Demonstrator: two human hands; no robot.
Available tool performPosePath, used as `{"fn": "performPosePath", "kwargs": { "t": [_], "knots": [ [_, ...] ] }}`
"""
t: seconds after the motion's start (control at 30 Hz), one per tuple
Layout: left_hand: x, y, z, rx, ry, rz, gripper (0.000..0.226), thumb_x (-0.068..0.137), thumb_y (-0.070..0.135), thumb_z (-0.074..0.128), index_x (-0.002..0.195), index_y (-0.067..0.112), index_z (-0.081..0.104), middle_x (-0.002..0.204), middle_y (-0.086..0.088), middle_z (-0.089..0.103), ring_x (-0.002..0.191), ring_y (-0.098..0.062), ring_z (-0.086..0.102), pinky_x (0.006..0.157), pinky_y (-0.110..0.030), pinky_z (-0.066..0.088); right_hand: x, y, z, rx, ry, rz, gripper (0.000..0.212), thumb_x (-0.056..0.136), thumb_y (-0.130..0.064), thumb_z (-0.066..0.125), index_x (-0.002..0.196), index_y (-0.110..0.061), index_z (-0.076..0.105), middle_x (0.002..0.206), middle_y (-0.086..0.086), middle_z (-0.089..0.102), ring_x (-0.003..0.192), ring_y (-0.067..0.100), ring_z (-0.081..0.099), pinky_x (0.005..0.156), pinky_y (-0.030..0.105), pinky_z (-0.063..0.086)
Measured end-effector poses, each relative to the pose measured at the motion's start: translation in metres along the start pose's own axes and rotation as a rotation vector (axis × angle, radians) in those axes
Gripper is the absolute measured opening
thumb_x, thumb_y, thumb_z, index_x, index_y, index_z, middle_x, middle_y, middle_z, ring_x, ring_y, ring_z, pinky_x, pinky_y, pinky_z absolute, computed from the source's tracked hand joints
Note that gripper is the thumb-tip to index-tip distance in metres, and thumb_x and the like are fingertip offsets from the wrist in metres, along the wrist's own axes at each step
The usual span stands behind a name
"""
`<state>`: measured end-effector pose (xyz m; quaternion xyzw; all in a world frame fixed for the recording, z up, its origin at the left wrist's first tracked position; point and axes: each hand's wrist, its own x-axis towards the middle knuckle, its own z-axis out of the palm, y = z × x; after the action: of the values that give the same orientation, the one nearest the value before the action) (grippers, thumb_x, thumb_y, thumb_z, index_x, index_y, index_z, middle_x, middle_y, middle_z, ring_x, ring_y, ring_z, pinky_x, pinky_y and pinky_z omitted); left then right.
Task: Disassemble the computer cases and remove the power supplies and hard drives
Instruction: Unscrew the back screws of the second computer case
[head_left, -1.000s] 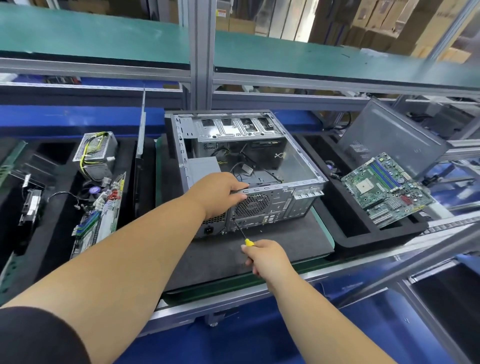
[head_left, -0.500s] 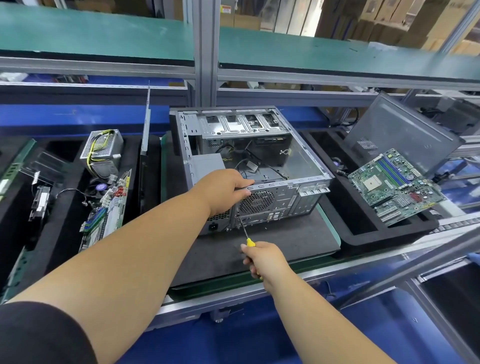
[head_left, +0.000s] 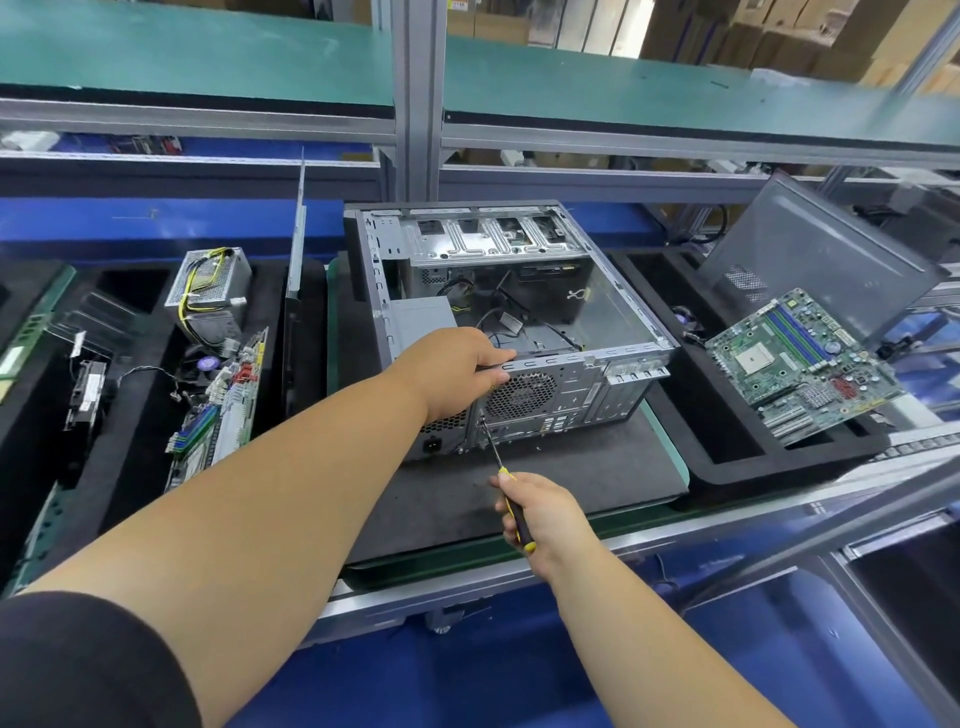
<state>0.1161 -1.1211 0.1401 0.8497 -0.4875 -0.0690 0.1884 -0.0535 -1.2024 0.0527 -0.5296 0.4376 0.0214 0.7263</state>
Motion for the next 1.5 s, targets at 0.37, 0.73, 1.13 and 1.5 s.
{"fn": "performPosePath", "kwargs": {
  "t": [0.37,0.73,1.13,1.5],
  "knots": [
    [0.000,0.002,0.001,0.024,0.007,-0.006,0.041,0.102,0.034,0.048,0.142,0.028,0.051,0.121,0.000,0.063,0.114,-0.020,0.055,0.099,-0.036,0.044,-0.013,-0.006,0.011,-1.093,0.397,-0.555,0.013,0.100,-0.023,0.051,0.095,-0.018,0.040,0.096,0.001,0.054,0.074,0.023,0.051,0.061,0.031,0.035],
    [0.001,0.000,0.002,0.013,0.002,-0.002,0.040,0.102,0.033,0.050,0.141,0.027,0.053,0.127,-0.002,0.063,0.121,-0.022,0.053,0.102,-0.039,0.042,-0.009,-0.007,-0.016,0.382,-0.312,0.248,0.037,0.101,-0.035,0.051,0.083,-0.005,0.062,0.064,0.003,0.055,0.041,0.007,0.037,0.039,0.018,0.034],
    [0.001,0.002,0.001,-0.005,0.003,-0.016,0.040,0.101,0.032,0.051,0.140,0.027,0.054,0.128,-0.001,0.062,0.121,-0.021,0.053,0.102,-0.037,0.042,-0.015,-0.008,0.007,-1.194,0.325,-0.346,0.030,0.106,-0.041,0.033,0.101,-0.016,0.048,0.081,-0.001,0.054,0.070,0.022,0.050,0.054,0.033,0.031],
    [0.000,0.003,0.000,-0.017,0.007,-0.021,0.039,0.101,0.031,0.052,0.139,0.026,0.055,0.129,-0.001,0.062,0.120,-0.022,0.054,0.100,-0.032,0.042,-0.010,-0.006,-0.017,0.567,-0.362,0.257,0.043,0.102,-0.038,0.047,0.099,0.000,0.066,0.059,-0.001,0.036,0.039,0.007,0.027,0.037,0.020,0.026]
  ]
}}
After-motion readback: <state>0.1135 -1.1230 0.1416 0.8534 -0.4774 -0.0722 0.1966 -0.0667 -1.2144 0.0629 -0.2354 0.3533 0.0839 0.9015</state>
